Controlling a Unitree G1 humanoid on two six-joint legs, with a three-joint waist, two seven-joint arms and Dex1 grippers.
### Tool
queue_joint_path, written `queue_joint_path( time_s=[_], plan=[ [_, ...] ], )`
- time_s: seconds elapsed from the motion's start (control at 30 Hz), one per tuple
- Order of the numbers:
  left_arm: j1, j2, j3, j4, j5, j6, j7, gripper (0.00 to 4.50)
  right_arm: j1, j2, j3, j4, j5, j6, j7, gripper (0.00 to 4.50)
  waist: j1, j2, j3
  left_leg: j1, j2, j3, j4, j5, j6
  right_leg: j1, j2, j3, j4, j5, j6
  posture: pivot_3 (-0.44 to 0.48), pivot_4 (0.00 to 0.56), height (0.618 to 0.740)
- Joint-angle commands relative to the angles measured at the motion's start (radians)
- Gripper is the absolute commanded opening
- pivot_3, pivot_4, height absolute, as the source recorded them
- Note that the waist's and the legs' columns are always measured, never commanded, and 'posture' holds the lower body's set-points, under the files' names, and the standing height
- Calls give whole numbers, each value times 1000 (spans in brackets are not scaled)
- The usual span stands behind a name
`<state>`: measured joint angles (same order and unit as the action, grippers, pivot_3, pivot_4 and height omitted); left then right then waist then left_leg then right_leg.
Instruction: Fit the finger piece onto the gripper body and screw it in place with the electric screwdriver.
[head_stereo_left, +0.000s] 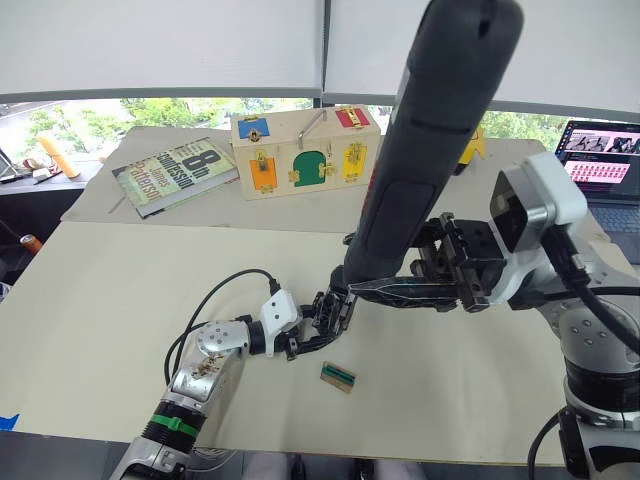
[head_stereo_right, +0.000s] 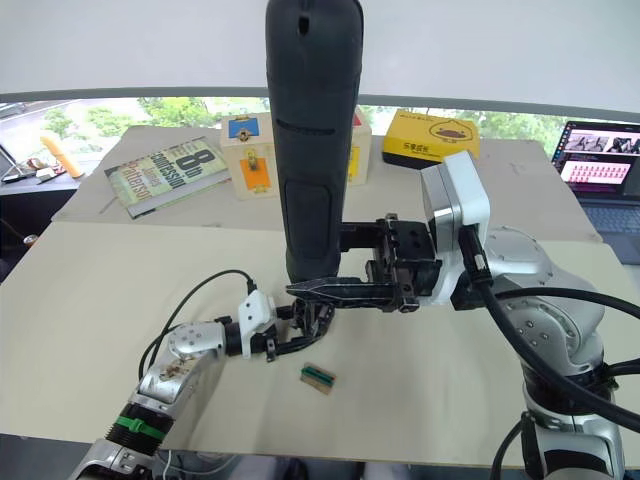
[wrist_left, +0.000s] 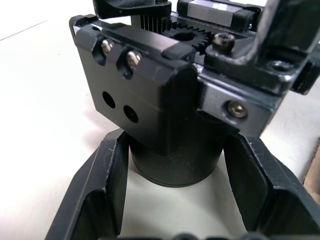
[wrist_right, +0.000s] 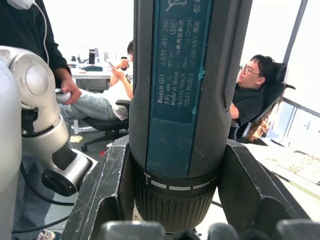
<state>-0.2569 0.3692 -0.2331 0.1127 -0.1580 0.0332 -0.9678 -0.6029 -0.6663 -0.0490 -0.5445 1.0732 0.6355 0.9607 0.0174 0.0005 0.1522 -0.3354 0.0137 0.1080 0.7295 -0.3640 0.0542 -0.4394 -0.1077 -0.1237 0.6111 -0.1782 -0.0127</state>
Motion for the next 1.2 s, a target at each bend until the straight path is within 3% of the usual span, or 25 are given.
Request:
queue_joint_path(
  time_s=[0.03, 0.57, 1.2],
  plan=[
    [26, 3, -30, 51, 28, 10, 4, 2274, -74, 35, -4, -5, 53, 11, -21, 1922, -2, 0, 0, 0, 0, 0, 0, 0, 0, 0, 0, 0, 0, 0, 0, 0, 150, 740],
    [34, 7, -38, 19, 19, 87, 9, 2274, -188, 181, 158, 116, -206, -18, -39, 1922, -5, 1, -1, -1, -1, 1, 0, 0, 1, 0, 3, -1, 0, 0, 0, 0, 150, 740],
    [52, 26, -28, -8, 19, 114, 25, 2274, -146, 234, 197, 149, -340, -22, 3, 1922, -8, 1, -1, -1, -1, 1, 0, 0, 0, 0, 6, -1, 0, 0, 1, 0, 150, 740]
  ],
)
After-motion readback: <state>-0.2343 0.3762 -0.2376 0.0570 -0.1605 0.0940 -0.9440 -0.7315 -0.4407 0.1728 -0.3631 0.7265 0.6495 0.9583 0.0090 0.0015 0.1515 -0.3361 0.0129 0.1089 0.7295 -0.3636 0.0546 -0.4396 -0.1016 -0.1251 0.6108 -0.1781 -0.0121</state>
